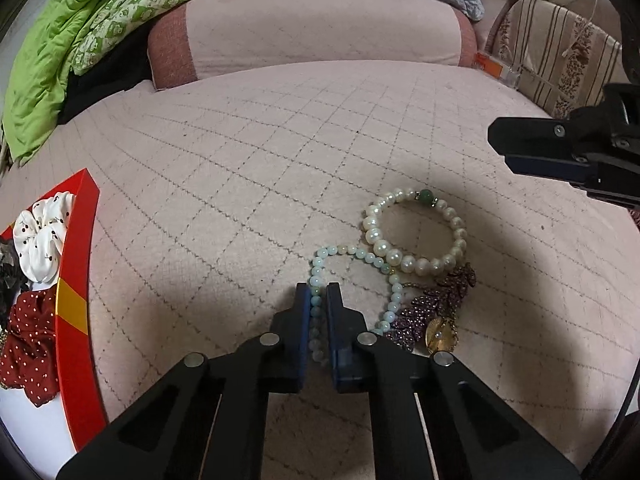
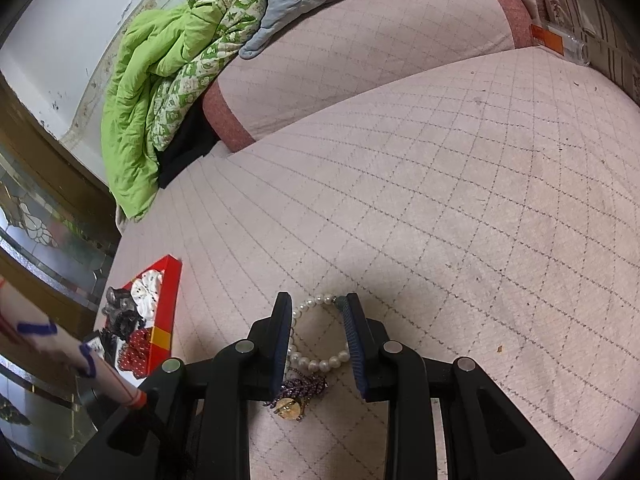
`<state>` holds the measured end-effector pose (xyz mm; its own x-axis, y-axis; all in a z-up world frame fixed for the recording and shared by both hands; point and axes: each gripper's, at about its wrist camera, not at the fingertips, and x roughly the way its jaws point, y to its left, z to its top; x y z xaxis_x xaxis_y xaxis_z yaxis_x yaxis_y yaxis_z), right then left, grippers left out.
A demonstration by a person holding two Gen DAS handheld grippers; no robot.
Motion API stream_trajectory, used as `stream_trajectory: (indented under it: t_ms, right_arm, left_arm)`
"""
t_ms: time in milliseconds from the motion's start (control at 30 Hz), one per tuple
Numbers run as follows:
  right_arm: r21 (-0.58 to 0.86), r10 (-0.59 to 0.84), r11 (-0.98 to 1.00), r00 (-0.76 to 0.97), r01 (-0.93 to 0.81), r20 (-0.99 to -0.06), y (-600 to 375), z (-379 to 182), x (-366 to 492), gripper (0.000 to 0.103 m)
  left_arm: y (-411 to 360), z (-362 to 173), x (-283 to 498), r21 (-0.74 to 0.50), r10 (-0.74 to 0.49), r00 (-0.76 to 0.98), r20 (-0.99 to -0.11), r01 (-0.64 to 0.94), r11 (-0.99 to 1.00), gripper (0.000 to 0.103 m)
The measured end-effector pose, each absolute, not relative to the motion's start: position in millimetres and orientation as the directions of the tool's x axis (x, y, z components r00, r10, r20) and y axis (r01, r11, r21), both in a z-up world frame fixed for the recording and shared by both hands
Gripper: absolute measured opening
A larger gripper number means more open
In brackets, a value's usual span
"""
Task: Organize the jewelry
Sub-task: 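Grasp the jade-bead bracelet with the left gripper while the right gripper grasps the pearl bracelet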
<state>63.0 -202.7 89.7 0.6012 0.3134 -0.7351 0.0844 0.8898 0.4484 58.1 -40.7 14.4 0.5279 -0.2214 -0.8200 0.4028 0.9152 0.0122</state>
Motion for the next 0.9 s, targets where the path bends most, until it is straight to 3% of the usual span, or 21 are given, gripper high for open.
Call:
stream_trajectory:
  t_ms: [567,900]
  right_arm:
    - [0.372,0.262,0.922,0.536,0.107,-0.803,-198.4,68.7,70.5,0.029]
    - [0.351,0.245,0.930,0.529,0.109,-0.812,-194.1,66.9,74.7,0.029]
  left_arm:
    - [-39.1,10.2,66.4,-0.011,-0.232,0.498,-0.836,0.408,0.913,0.007]
    - [-22.3,28.9,55.8,-0.056,-0.279,0.548,-0.789,0.388,0.920,0.005]
